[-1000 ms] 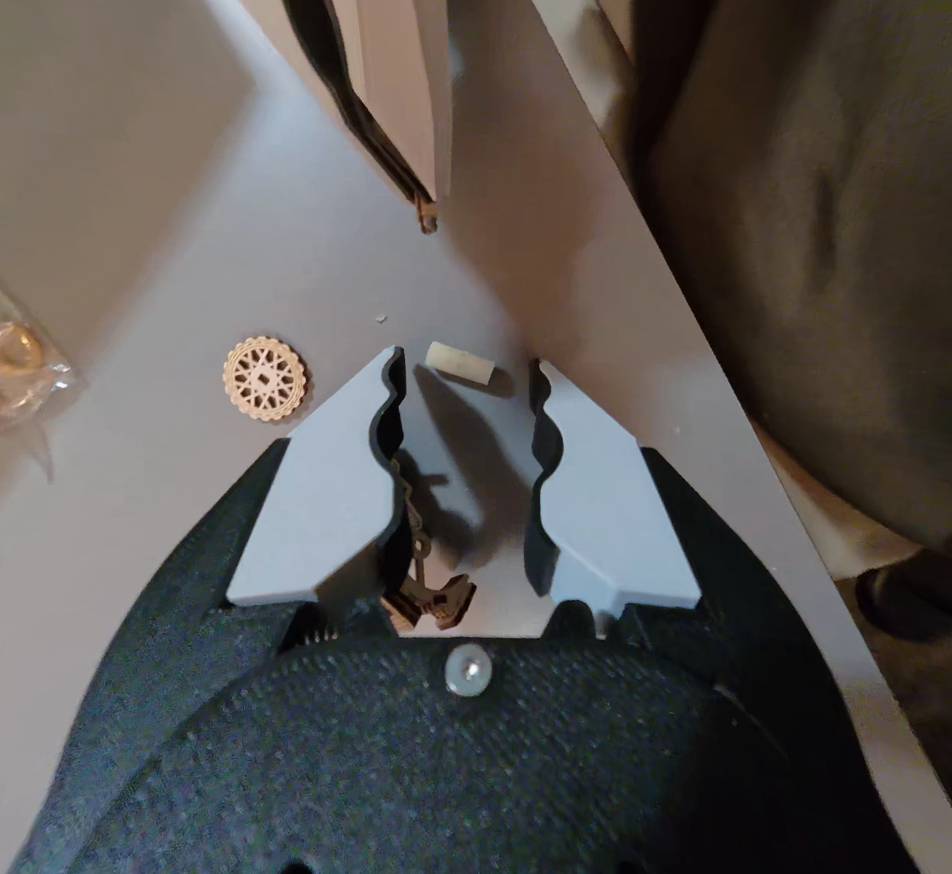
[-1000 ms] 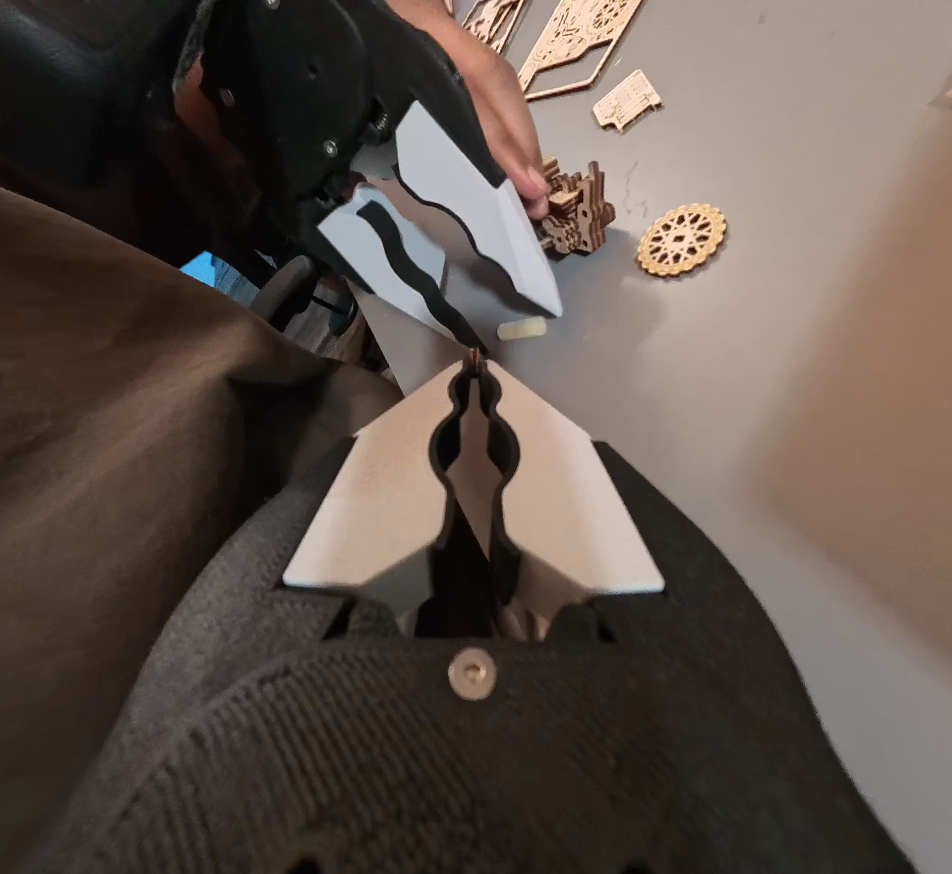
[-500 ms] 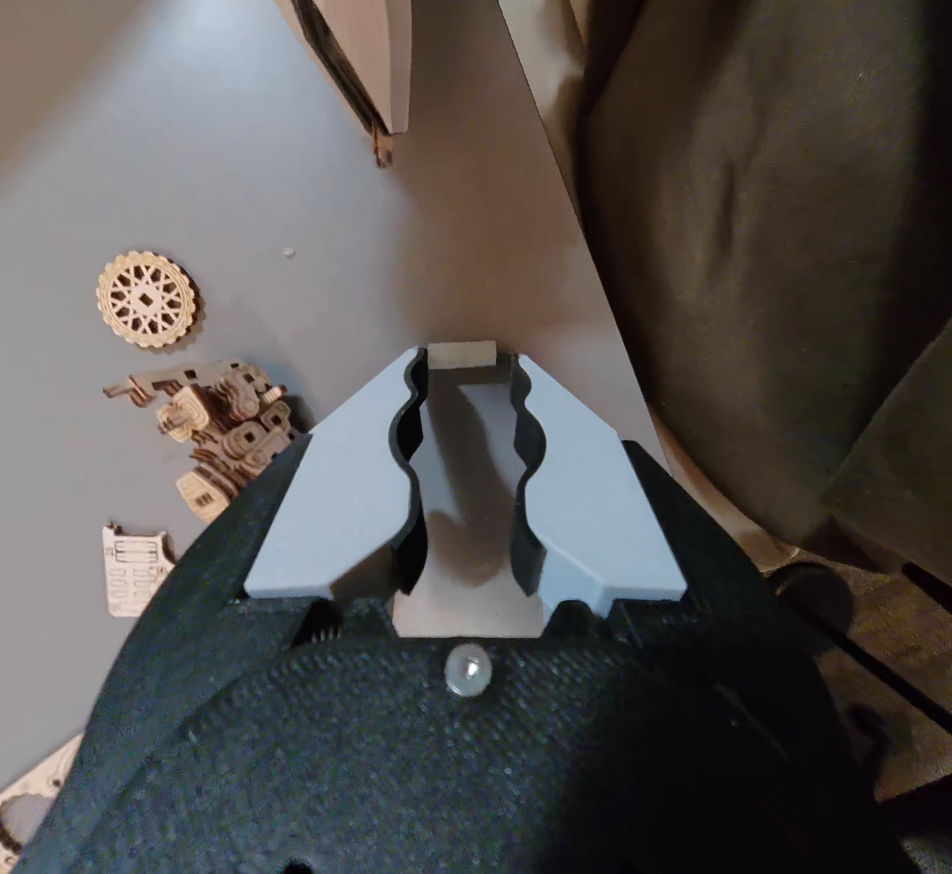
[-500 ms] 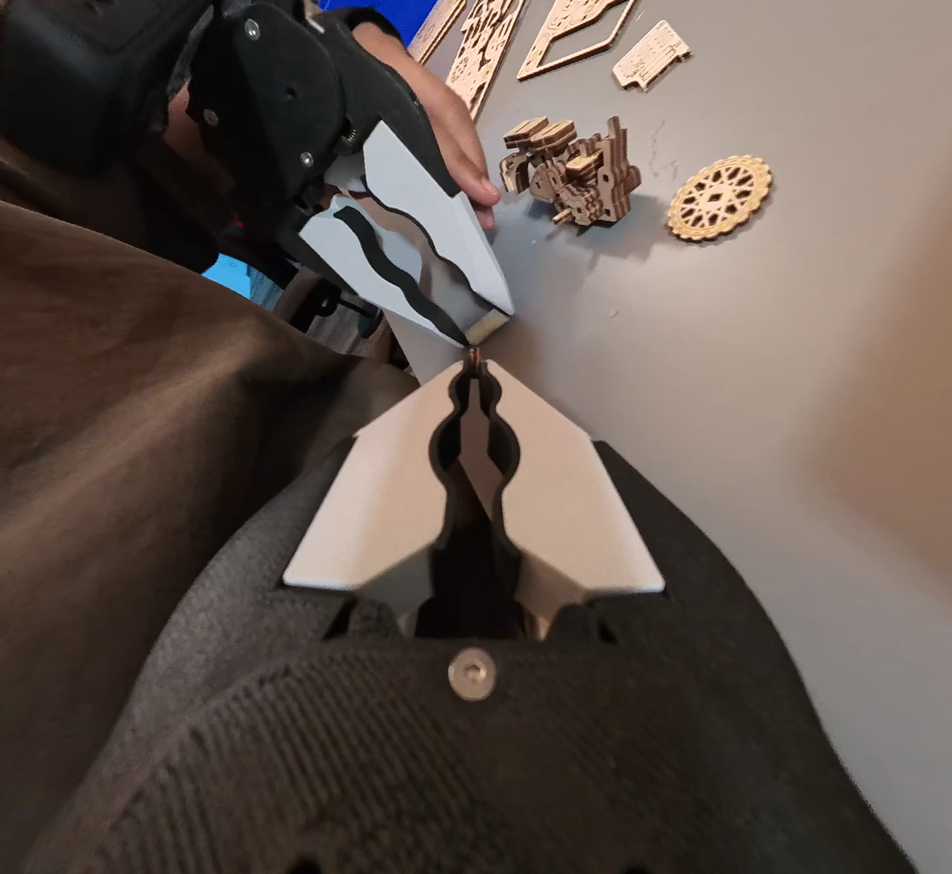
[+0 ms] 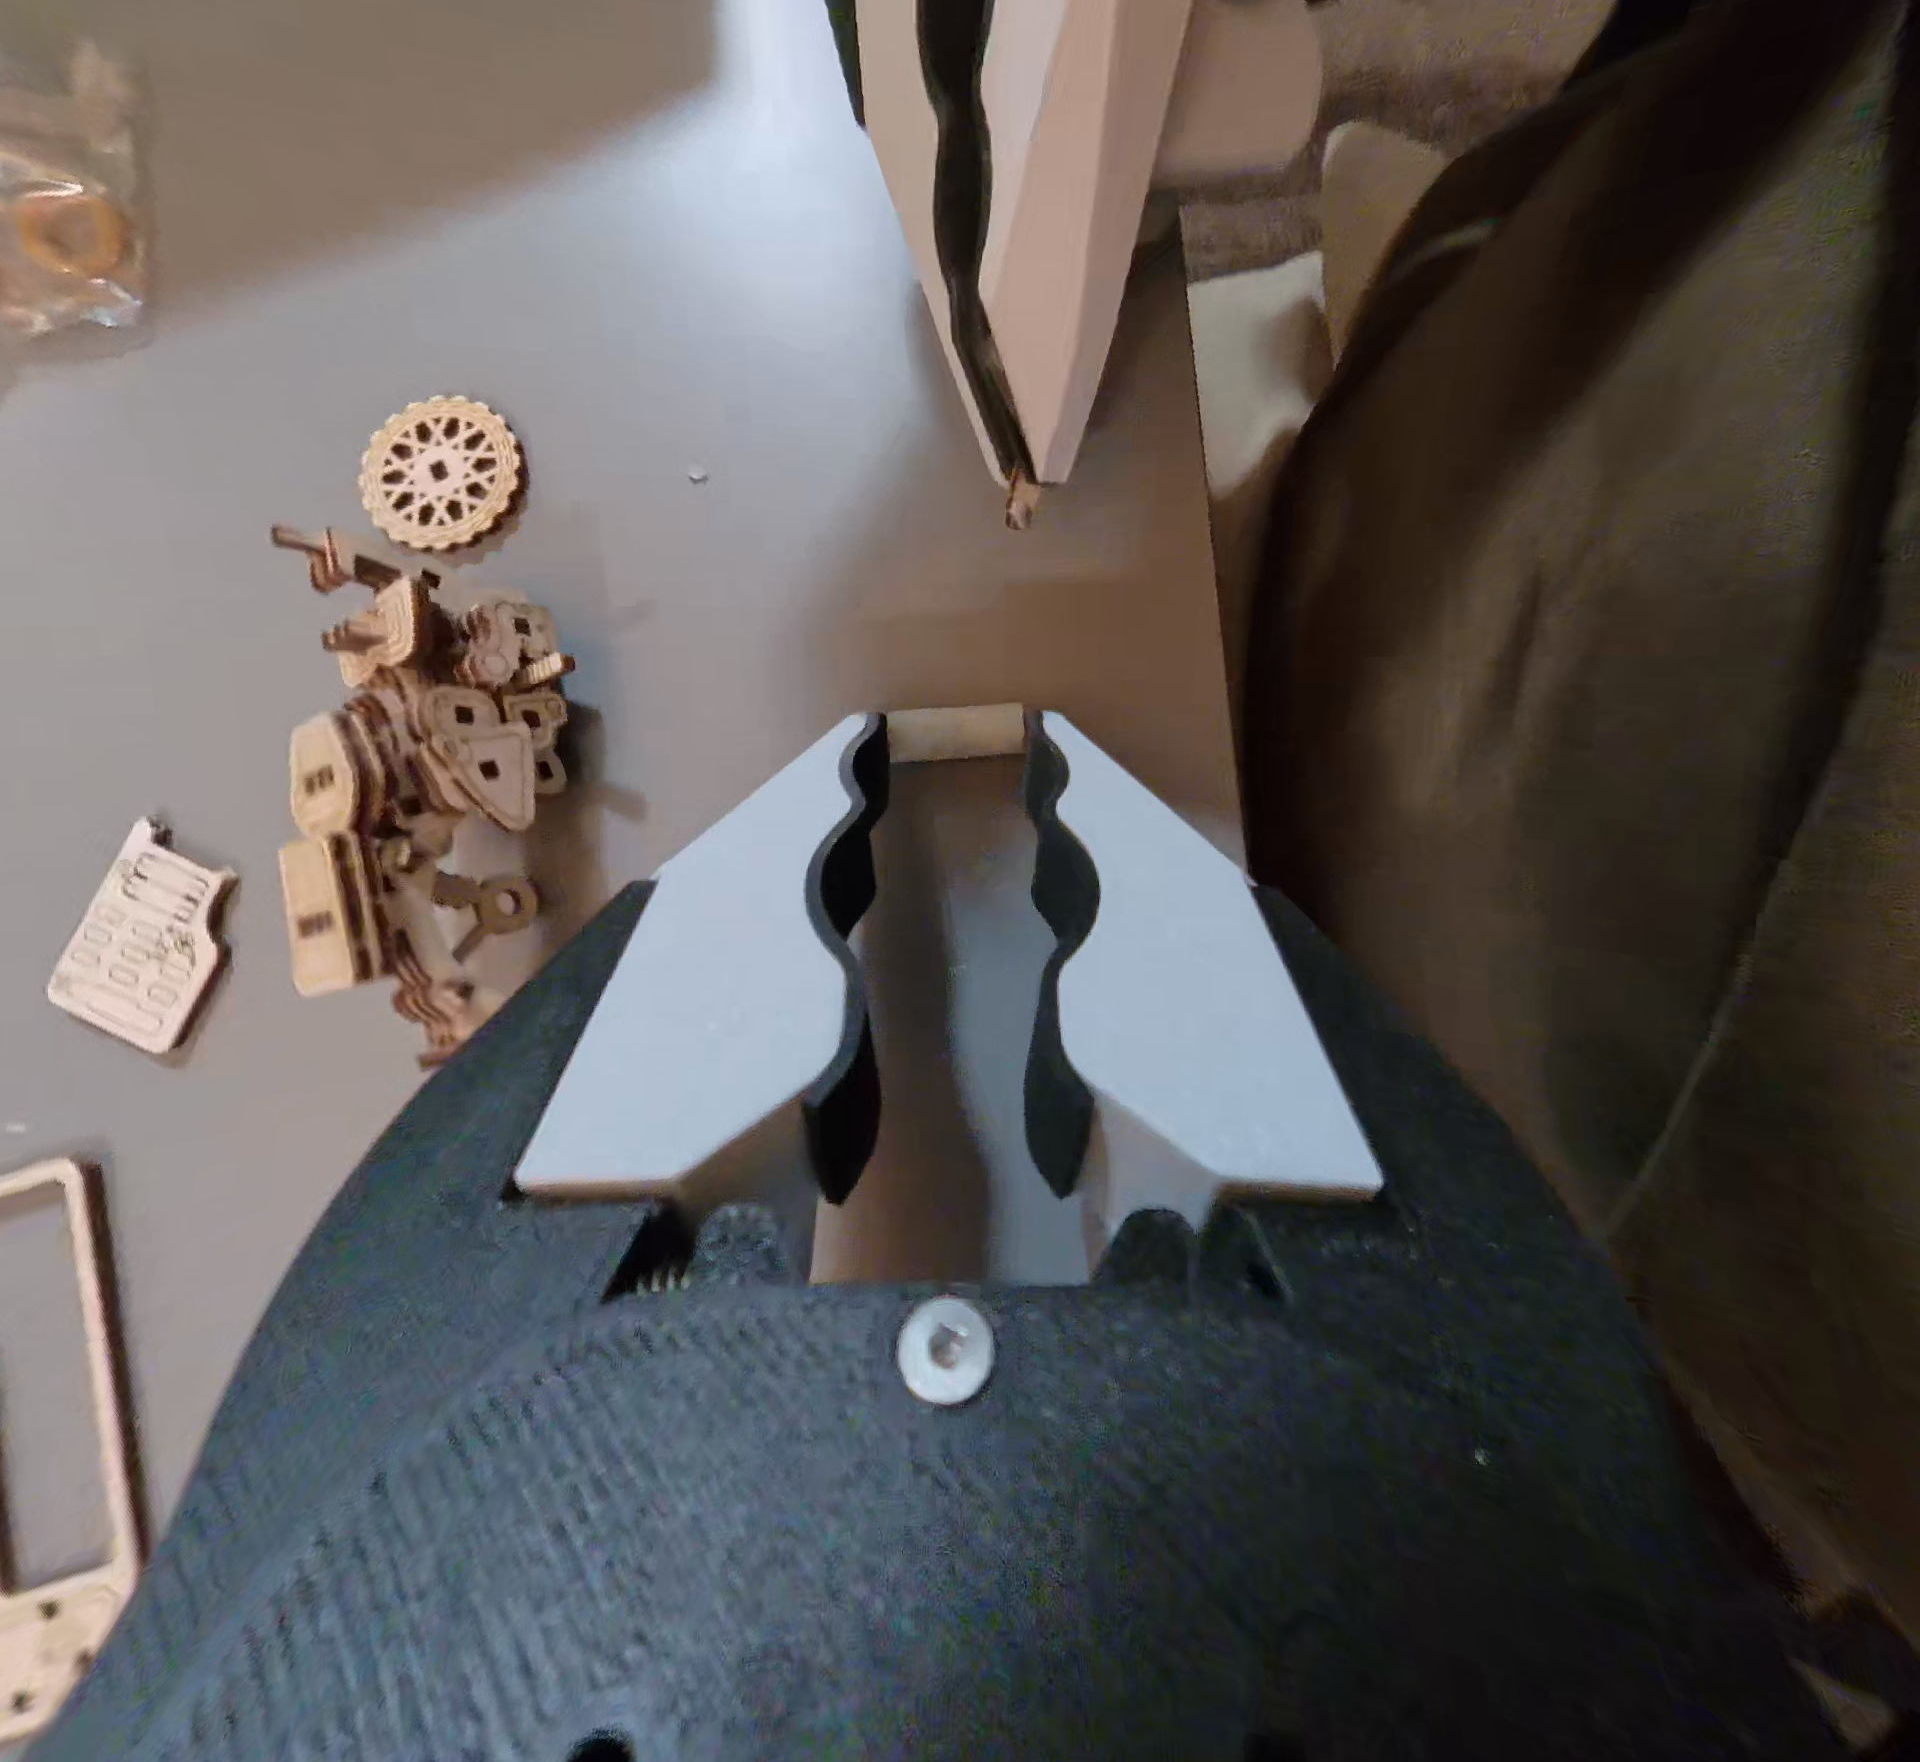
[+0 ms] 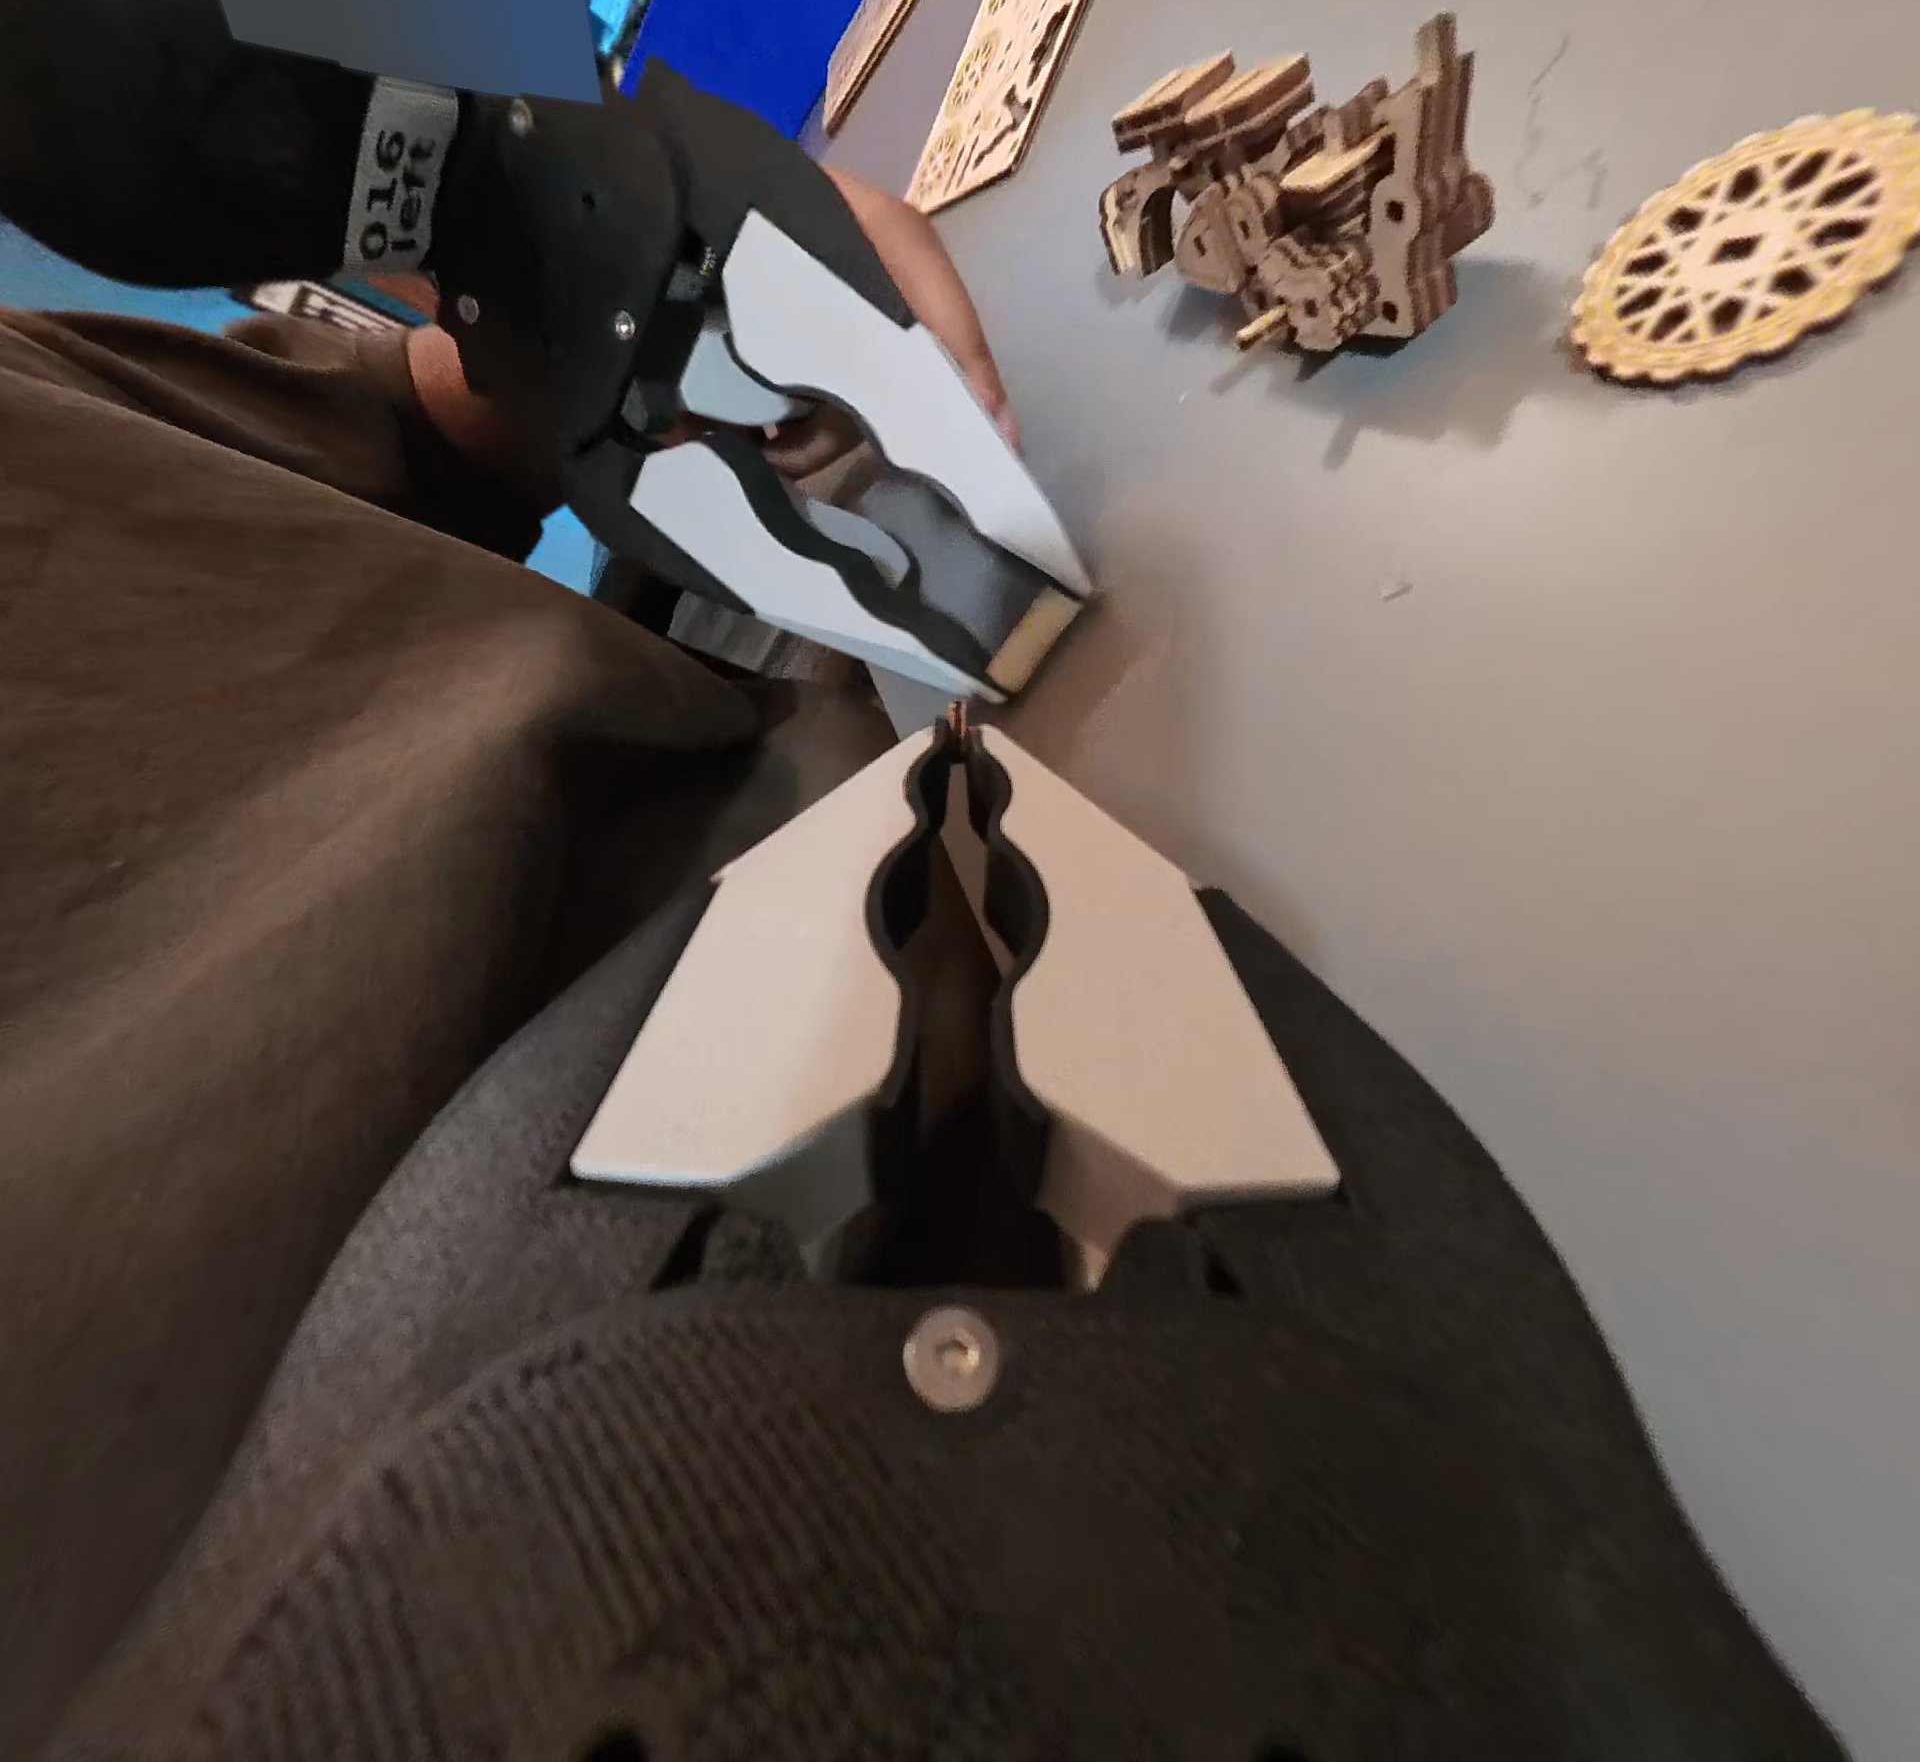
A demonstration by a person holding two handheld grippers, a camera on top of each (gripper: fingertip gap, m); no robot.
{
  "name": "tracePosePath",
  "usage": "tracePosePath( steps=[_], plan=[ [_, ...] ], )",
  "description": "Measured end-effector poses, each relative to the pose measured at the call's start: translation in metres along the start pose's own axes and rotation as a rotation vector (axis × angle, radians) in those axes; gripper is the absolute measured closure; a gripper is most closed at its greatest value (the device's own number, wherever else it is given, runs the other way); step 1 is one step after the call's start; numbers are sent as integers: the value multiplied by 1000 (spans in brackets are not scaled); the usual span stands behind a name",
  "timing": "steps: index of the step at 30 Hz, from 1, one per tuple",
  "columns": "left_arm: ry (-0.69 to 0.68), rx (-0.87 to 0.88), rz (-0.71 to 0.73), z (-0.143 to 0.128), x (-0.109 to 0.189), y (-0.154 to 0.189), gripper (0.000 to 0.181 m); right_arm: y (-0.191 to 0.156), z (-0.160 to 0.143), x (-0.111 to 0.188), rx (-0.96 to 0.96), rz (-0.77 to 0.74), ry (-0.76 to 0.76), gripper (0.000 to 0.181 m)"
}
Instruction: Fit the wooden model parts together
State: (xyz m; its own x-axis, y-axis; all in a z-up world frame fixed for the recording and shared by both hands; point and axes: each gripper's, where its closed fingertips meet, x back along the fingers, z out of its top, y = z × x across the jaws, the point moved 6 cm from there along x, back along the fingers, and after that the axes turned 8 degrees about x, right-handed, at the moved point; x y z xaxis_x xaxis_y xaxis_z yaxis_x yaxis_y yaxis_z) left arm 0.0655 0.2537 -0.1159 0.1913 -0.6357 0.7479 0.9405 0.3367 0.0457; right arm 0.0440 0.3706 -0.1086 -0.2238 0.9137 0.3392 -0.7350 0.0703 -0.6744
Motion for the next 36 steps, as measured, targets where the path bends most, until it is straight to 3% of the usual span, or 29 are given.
tracePosePath(
  steps=[1,8,15,27,36],
  plan=[
    [31,12,15,-3,1,2,154,1,0,-2,-10,13,-7,180],
    [80,-20,71,-14,5,14,152,9,2,-14,-169,217,-119,180],
    [82,-12,99,-14,5,15,152,15,10,-36,-137,195,-348,180],
    [94,-64,144,-14,6,19,151,19,10,-45,-246,273,-492,180],
    [88,-82,120,-15,5,22,151,20,10,-46,-247,312,-508,180]
  ],
)
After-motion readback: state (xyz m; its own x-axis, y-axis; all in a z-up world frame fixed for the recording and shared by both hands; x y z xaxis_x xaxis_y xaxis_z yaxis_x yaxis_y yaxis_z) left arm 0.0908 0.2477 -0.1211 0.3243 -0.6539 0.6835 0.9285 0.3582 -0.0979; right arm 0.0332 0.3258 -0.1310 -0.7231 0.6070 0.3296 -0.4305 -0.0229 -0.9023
